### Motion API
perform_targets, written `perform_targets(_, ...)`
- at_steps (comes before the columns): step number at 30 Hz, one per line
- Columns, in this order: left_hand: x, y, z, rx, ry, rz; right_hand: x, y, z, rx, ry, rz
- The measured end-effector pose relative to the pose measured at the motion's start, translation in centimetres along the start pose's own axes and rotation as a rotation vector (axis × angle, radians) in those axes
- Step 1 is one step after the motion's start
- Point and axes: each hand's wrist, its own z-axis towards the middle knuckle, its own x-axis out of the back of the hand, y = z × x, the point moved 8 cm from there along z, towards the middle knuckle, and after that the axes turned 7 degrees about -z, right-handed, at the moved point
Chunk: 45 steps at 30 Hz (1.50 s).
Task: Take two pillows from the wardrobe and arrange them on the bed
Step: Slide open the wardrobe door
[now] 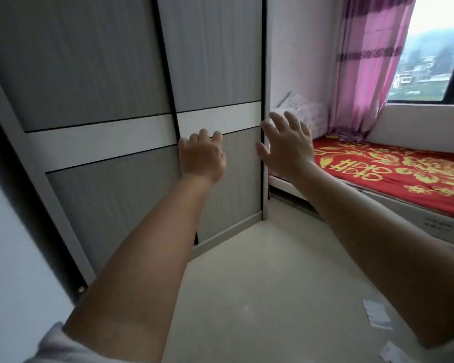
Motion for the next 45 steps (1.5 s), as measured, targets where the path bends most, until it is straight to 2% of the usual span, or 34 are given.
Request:
perform_targets(2, -4.4, -1.1, 2.7, -0.001, -0.085, 0.015, -3.9, -0.3, 2.4, -0.012, -0.026, -0.014)
perform_targets(6, -14.2, -3.2, 8.1, -0.039, -0.285, 0.049, -13.4, 0.4, 7.6, -0.099, -0.188, -0.036)
perform_targets(15, -32.9, -3.5, 19.0, -0.122, -0.468, -0.01, -32.6, 6.4, 17.2, -0.253, -0.382, -0.043)
perform_targets(19, -40.8, -2.6, 25.3, -0.131, -0.468, -0.028, -40.2, 10.8, 22.7, -0.249, -0.432, -0.056)
perform_targets(33, -64.0, -1.6, 53.4, -0.03, -0.425, -0.017, -61.3, 27.3, 48.9, -0.246, -0.322, 0.024)
perform_targets(38, -72.2, -1.7, 63.7, -0.046, -0.358, -0.034, -70.0, 32.4, 57.8, -0.226, -0.259, -0.022)
perform_targets(45, -82.0, -0.3, 78.9, -0.093, -0.284, -0.07, -80.3, 39.8, 70.6, -0.26, -0.254, 0.01)
